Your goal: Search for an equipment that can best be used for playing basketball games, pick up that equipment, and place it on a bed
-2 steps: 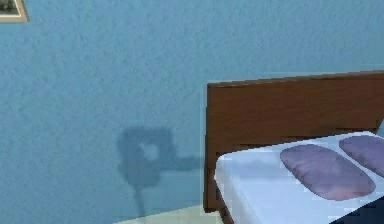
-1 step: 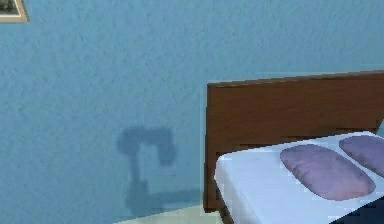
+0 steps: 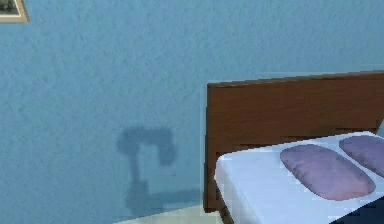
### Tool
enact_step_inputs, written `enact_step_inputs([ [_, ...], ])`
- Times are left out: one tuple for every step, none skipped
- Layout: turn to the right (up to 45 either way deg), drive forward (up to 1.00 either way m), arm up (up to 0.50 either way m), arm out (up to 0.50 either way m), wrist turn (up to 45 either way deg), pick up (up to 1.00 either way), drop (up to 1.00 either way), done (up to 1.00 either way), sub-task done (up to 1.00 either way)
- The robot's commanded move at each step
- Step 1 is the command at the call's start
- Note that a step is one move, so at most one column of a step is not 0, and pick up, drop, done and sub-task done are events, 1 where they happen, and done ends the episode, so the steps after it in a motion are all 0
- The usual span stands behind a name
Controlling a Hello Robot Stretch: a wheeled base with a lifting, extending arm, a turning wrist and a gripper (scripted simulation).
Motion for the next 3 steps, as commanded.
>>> enact_step_inputs([
  [0.0, 0.0, 0.0, 0.0, 0.0, 0.0, 1.0, 0.0, 0.0],
  [0.0, 0.0, 0.1, 0.0, 0.0, 0.0, 0.0, 0.0, 0.0],
  [0.0, 0.0, 0.0, -0.08, 0.0, 0.0, 0.0, 0.0, 0.0],
])
